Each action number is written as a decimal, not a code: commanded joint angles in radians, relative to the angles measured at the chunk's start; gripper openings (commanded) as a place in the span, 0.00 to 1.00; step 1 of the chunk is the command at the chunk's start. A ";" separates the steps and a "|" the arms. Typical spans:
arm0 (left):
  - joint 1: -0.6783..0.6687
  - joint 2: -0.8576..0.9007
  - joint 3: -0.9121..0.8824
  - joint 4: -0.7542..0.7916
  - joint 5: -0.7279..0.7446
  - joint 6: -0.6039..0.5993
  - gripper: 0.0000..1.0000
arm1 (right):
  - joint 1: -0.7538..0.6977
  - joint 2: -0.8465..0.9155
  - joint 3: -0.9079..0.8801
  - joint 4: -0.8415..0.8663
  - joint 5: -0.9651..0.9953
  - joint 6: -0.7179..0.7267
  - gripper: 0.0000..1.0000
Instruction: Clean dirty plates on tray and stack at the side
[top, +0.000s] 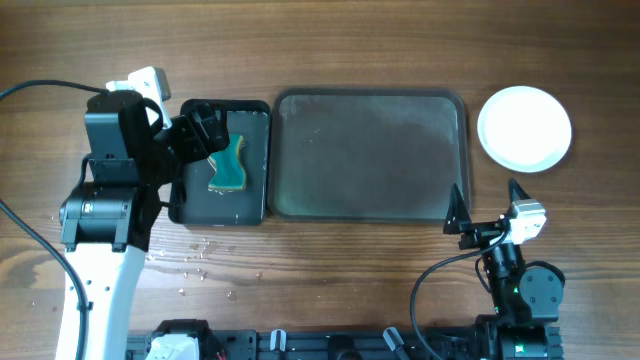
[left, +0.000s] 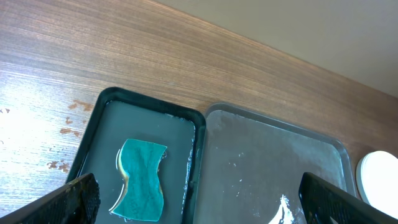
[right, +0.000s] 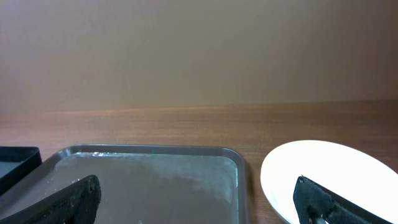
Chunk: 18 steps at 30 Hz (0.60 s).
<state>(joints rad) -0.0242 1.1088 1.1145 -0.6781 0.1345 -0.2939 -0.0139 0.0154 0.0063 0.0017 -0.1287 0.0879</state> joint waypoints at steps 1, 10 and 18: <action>-0.002 0.000 0.011 0.003 -0.006 -0.006 1.00 | 0.007 -0.011 -0.001 0.005 0.018 0.026 1.00; -0.002 0.000 0.011 0.003 -0.005 -0.006 1.00 | 0.007 -0.011 -0.001 0.005 0.018 0.027 1.00; -0.002 0.000 0.011 0.003 -0.006 -0.006 1.00 | 0.007 -0.011 -0.001 0.005 0.018 0.026 1.00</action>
<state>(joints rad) -0.0242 1.1088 1.1145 -0.6781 0.1345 -0.2939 -0.0139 0.0154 0.0063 0.0013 -0.1291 0.0944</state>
